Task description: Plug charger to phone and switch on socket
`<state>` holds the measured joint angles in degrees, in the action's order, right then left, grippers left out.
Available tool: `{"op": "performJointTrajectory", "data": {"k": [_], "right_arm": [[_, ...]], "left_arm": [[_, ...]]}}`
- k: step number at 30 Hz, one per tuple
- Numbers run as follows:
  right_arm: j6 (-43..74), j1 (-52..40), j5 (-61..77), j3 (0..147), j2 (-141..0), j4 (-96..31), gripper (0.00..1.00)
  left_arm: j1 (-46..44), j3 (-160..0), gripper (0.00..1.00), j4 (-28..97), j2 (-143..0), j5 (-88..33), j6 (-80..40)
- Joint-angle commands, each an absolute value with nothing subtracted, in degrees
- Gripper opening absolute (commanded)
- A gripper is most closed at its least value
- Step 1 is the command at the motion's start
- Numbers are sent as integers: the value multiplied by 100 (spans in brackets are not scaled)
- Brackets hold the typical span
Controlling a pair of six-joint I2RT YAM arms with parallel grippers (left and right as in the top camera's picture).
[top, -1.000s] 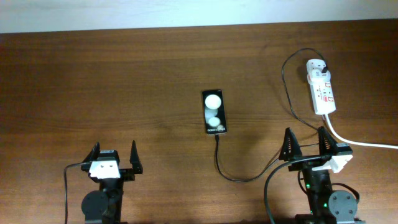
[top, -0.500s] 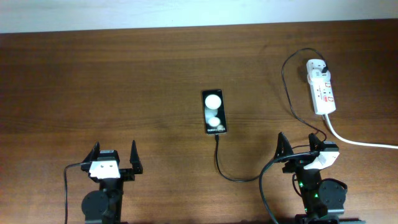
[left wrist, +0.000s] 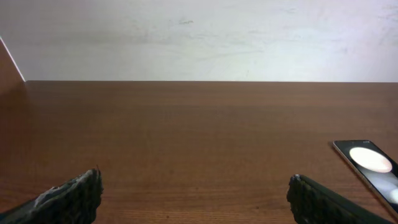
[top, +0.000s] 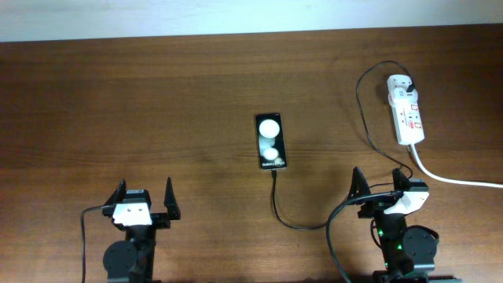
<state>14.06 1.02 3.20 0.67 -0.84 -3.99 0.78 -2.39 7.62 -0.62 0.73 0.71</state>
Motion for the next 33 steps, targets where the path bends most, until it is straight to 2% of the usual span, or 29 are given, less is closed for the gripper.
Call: {"op": "performJointTrajectory", "data": {"k": [1, 3, 33], "right_arm": [[510, 71, 121, 32, -21, -429, 99], [32, 71, 123, 32, -21, -432, 99], [23, 71, 126, 32, -25, -434, 99]], "left_arm": [[82, -196, 99, 755, -45, 130, 180], [82, -196, 99, 755, -45, 130, 180], [82, -196, 99, 755, -45, 130, 180]]}}
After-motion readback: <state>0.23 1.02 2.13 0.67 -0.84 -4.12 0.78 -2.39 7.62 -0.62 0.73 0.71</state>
